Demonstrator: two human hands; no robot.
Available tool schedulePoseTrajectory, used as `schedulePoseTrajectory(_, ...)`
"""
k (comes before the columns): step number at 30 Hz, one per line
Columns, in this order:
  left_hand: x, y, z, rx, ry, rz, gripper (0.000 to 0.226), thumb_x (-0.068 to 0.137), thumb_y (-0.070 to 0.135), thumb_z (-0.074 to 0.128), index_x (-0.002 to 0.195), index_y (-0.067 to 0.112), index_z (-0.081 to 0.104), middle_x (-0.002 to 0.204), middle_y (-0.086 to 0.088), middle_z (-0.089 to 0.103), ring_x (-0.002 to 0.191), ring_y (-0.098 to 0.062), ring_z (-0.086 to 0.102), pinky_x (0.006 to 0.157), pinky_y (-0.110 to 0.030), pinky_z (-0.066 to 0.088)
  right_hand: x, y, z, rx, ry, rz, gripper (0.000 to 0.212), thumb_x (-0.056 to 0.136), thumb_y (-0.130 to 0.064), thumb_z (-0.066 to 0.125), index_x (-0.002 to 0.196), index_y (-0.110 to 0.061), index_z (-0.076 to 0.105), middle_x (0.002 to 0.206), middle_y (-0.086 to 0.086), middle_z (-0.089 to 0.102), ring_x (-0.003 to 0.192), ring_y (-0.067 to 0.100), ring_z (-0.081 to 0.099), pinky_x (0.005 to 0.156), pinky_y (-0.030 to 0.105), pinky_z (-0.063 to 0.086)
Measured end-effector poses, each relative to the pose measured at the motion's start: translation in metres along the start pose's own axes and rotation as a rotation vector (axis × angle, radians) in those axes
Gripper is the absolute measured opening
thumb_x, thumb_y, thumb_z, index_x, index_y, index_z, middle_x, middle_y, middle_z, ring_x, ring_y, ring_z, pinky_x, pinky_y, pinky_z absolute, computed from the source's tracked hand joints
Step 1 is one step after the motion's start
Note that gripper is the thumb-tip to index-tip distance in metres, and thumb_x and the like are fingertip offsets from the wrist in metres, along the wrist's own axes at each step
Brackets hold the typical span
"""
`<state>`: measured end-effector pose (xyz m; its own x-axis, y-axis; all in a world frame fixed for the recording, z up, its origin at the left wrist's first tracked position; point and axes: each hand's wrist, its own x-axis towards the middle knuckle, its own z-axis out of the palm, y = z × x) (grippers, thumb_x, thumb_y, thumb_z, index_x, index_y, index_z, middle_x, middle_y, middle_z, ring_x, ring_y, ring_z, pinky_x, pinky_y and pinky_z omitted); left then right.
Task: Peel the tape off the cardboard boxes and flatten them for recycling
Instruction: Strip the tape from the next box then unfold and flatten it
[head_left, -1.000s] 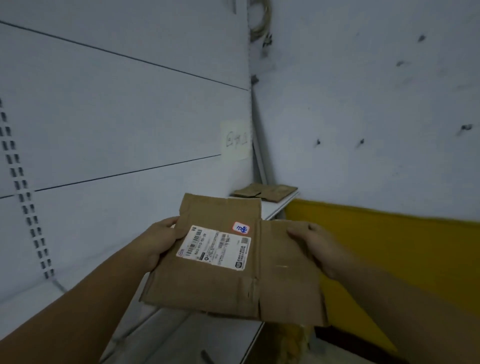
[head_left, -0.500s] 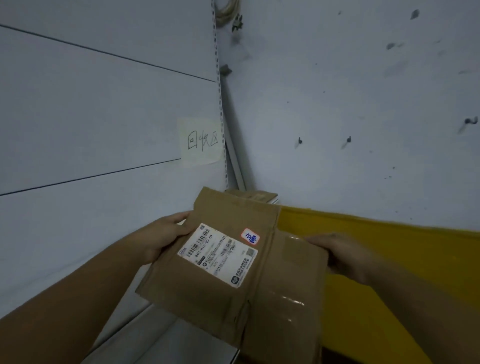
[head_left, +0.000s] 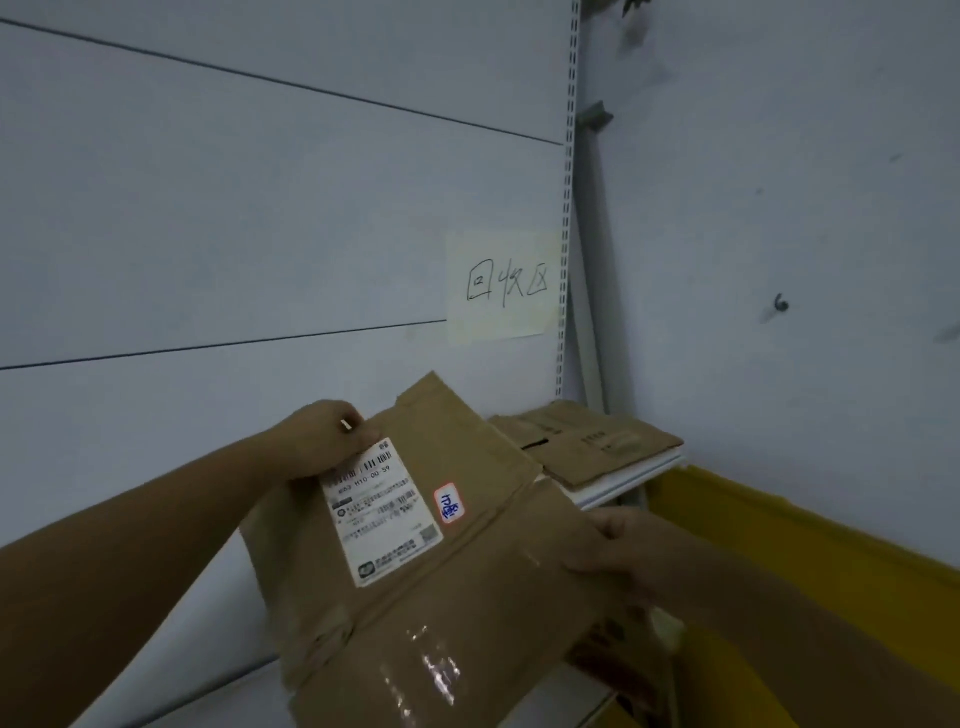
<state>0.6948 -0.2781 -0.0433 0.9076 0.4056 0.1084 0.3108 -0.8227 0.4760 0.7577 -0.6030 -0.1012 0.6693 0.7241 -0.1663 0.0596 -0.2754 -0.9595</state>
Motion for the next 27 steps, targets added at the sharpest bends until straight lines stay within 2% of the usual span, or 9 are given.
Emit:
schedulePoseTrajectory(2,0.027,-0.006,0.002,0.176,0.046,-0.014,0.041,0.091,0.052,0.049,0.112,0.017,0.059,0.095,0.003,0.061,0.083,-0.013,0.060,0.069,-0.024,0.046,0.027,-0.001,-0.008,-0.016,-0.056,-0.017,0.017,0.080,-0.009,0.067,0.096,-0.010,0.074,0.105,0.015,0.071,0.101,0.033,0.065,0.093,0.043,0.052)
schedulePoseTrajectory(6,0.082,-0.003,0.009,0.127,0.115,0.042,0.033,0.091,0.052,0.048,0.097,0.023,0.063,0.088,0.005,0.063,0.079,-0.009,0.060,0.069,-0.025,0.044,0.071,-0.011,-0.039,-0.048,-0.155,0.053,0.014,0.078,-0.011,0.068,0.089,-0.010,0.076,0.104,0.012,0.072,0.098,0.027,0.068,0.087,0.036,0.055)
schedulePoseTrajectory(9,0.120,0.012,0.027,0.093,0.134,0.105,0.030,0.093,0.050,0.048,0.092,0.025,0.064,0.081,0.007,0.063,0.075,-0.007,0.059,0.063,-0.024,0.042,0.098,-0.016,-0.068,-0.141,-0.106,0.048,0.059,0.057,-0.036,0.079,0.102,0.002,0.069,0.107,0.017,0.069,0.101,0.032,0.066,0.097,0.048,0.048)
schedulePoseTrajectory(12,0.150,0.022,0.047,0.059,0.254,0.130,0.031,0.094,0.050,0.045,0.096,0.027,0.065,0.084,0.007,0.066,0.076,-0.008,0.060,0.071,-0.028,0.048,0.122,-0.020,-0.088,-0.180,0.007,-0.028,0.020,0.076,-0.029,0.071,0.093,-0.020,0.071,0.088,-0.005,0.075,0.079,0.006,0.070,0.073,0.024,0.056)
schedulePoseTrajectory(14,0.160,0.024,0.059,0.052,0.354,0.139,0.035,0.094,0.050,0.043,0.099,0.024,0.067,0.084,0.006,0.068,0.076,-0.009,0.061,0.074,-0.030,0.051,0.138,-0.023,-0.097,-0.257,0.077,-0.114,0.012,0.086,-0.022,0.064,0.097,-0.028,0.065,0.087,-0.018,0.069,0.064,-0.014,0.062,0.057,0.005,0.045)
schedulePoseTrajectory(16,0.170,0.028,0.067,0.090,0.414,0.158,0.038,0.096,0.049,0.041,0.097,0.022,0.068,0.081,0.005,0.068,0.073,-0.010,0.061,0.074,-0.031,0.052,0.155,-0.027,-0.105,-0.467,0.066,-0.190,0.027,0.091,-0.028,0.059,0.116,-0.033,0.052,0.094,-0.030,0.051,0.063,-0.026,0.050,0.056,-0.006,0.034)
schedulePoseTrajectory(19,0.183,0.034,0.073,0.218,0.421,0.144,0.039,0.097,0.047,0.039,0.093,0.021,0.067,0.079,0.004,0.066,0.072,-0.011,0.060,0.072,-0.033,0.051,0.178,-0.024,-0.118,-0.788,0.041,-0.288,0.050,0.088,-0.042,0.058,0.134,-0.035,0.037,0.112,-0.026,0.044,0.081,-0.016,0.041,0.066,-0.012,0.023)
schedulePoseTrajectory(24,0.185,0.038,0.075,0.321,0.346,0.046,0.045,0.088,0.041,0.032,0.101,0.014,0.065,0.089,-0.001,0.058,0.079,-0.015,0.055,0.075,-0.031,0.046,0.215,-0.010,-0.150,-0.812,-0.106,-0.439,0.093,0.077,-0.041,0.073,0.148,-0.034,0.013,0.109,-0.013,0.059,0.079,-0.006,0.052,0.066,-0.001,0.036)
schedulePoseTrajectory(27,0.189,0.051,0.071,0.450,0.244,-0.038,0.049,0.087,0.038,0.035,0.128,0.018,0.053,0.112,-0.002,0.054,0.096,-0.017,0.054,0.084,-0.029,0.041,0.229,-0.003,-0.165,-0.868,-0.230,-0.545,0.093,0.076,-0.042,0.074,0.141,-0.048,0.008,0.099,-0.027,0.049,0.081,-0.020,0.049,0.071,0.000,0.034)
